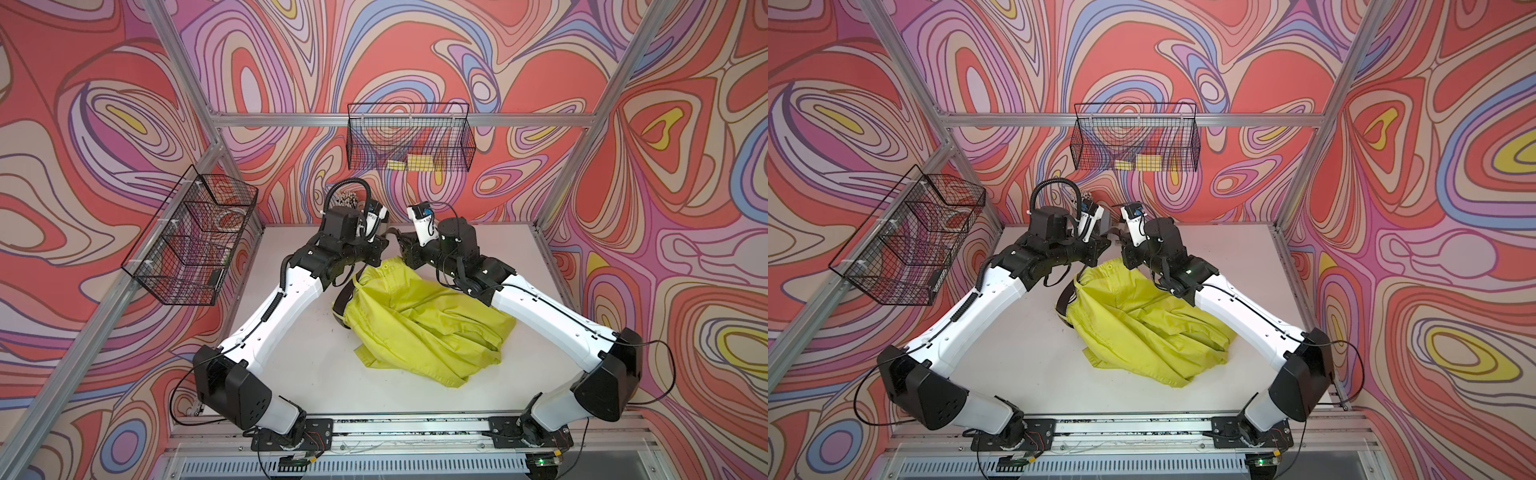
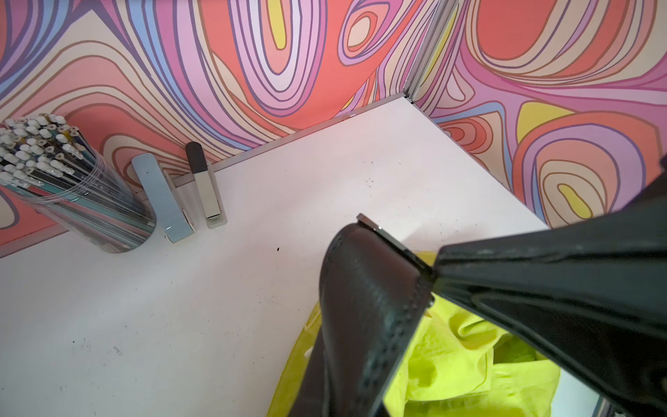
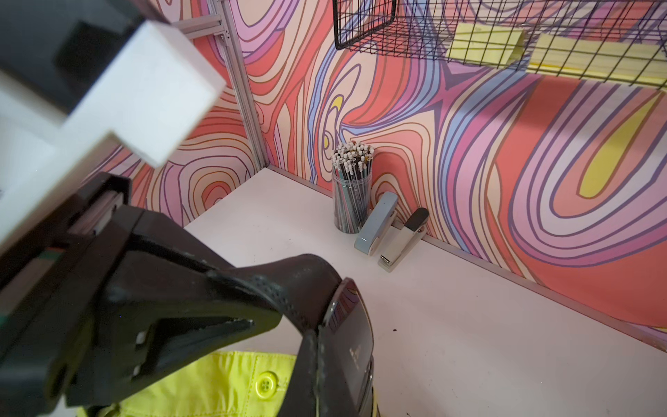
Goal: Remove the belt from the trousers
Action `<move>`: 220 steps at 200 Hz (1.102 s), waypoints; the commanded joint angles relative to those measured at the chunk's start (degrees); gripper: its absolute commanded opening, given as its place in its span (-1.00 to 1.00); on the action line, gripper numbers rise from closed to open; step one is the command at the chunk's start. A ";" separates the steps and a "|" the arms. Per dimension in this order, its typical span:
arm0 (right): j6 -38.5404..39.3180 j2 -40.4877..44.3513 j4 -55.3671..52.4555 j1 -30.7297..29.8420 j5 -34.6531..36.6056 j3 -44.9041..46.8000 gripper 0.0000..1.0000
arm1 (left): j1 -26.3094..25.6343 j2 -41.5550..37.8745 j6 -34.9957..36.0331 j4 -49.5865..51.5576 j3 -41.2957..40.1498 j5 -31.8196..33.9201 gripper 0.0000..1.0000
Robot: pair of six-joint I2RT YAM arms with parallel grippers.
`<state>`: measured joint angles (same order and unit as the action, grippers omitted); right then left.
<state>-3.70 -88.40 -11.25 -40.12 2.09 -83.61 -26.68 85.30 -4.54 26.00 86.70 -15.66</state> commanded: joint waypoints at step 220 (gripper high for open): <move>-1.68 -1.69 3.18 -0.84 -6.63 0.58 -0.20 | -0.59 1.40 -1.80 0.01 4.66 -3.87 -1.00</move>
<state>-5.02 -89.91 -9.65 -40.07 -1.26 -82.98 -26.59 86.85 -5.23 27.77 88.40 -16.05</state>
